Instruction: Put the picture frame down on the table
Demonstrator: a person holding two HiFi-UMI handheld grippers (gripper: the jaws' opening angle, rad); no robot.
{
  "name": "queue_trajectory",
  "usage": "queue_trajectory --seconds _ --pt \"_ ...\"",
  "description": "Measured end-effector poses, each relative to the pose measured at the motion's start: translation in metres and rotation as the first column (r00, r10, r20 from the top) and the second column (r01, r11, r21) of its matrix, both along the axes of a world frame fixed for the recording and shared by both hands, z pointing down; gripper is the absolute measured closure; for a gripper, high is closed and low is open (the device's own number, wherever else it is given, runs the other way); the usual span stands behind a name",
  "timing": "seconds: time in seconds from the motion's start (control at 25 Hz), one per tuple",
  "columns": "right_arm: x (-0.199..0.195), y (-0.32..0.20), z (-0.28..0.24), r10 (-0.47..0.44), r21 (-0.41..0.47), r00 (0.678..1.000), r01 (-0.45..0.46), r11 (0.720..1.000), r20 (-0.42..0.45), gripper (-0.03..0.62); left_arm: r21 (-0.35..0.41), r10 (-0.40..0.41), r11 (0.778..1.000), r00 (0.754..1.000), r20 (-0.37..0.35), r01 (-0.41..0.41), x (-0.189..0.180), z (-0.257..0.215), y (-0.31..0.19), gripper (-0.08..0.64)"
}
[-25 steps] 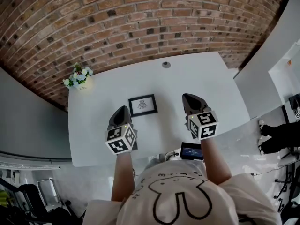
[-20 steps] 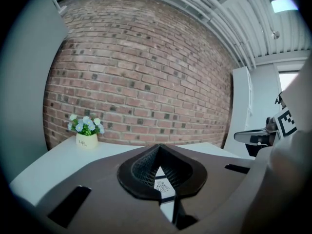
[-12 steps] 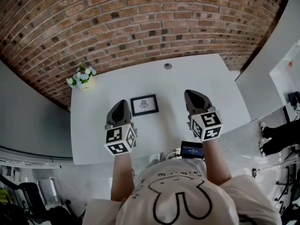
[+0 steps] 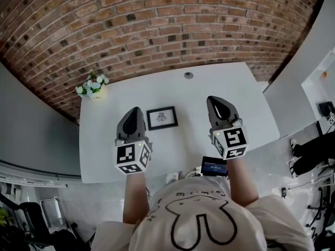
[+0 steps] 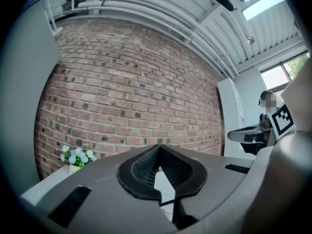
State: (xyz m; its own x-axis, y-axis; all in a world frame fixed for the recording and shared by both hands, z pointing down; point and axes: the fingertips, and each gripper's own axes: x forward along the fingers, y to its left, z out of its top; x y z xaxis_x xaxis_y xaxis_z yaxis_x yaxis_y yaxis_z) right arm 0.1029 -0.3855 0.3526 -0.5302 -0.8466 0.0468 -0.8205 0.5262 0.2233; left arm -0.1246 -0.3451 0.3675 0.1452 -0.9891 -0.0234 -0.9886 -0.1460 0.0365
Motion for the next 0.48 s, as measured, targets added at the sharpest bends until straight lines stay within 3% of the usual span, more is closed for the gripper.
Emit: queue_trajectory --seconds 0.48 --pt "0.001 0.001 -0.015 -0.003 0.061 1.000 0.003 0.998 -0.002 0.575 0.055 0.012 0.998 0.999 0.035 -0.014 0.005 -0.017 -0.001 0.548"
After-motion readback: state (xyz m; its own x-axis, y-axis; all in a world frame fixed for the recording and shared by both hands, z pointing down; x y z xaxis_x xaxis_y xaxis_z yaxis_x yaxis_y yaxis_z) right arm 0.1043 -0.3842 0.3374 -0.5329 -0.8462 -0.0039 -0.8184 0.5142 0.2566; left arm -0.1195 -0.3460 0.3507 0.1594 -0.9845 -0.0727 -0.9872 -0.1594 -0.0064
